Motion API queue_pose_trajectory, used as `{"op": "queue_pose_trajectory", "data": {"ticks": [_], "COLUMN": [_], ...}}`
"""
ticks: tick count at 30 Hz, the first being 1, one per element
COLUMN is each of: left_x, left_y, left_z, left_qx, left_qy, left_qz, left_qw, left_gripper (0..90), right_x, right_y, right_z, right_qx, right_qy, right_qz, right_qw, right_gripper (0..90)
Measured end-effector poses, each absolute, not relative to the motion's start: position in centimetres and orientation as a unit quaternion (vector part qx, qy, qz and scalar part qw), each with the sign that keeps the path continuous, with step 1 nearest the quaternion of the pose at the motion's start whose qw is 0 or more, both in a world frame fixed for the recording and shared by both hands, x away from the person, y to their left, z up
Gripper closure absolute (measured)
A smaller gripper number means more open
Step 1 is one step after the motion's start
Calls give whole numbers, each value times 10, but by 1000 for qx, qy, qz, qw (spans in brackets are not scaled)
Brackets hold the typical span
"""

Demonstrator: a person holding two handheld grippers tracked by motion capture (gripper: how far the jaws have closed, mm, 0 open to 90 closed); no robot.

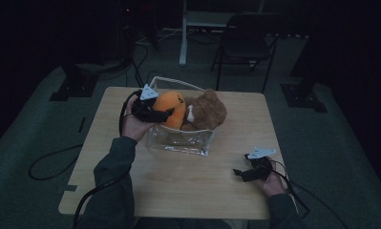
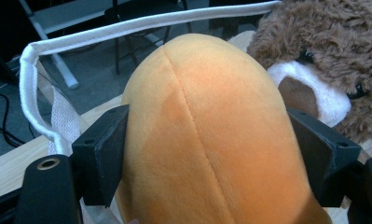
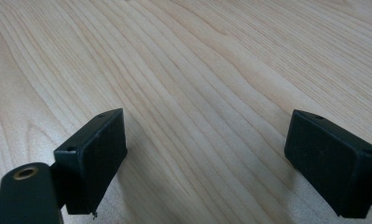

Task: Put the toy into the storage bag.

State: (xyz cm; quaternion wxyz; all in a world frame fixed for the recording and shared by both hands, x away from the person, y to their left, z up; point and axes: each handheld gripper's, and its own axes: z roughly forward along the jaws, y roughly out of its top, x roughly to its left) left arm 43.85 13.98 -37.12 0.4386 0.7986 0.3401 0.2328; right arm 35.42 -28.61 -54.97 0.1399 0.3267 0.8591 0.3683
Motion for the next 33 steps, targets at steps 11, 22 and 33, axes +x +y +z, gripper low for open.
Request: {"op": "queue_pose_trajectory", "data": {"ticks": [11,22,33], "left_x": [439,442,441], "left_y": [137,136,138], "left_z": [-371,-373,-373], "left_qx": [809,809,810], "left_qy": [343,341,337], "left_qz": [239,218,207], "left_qw": [413,426,432], "left_gripper": [271,204,201], "right_x": [354,354,354], "right_y": [-286,-286,-286], "right_z": [-550,-550,-550], "right_qx": [327,327,327], "right_qy": [859,859,859], "right_qz": [368,368,368], "right_qw": [140,140,140], "right_gripper": [121,120,121]}}
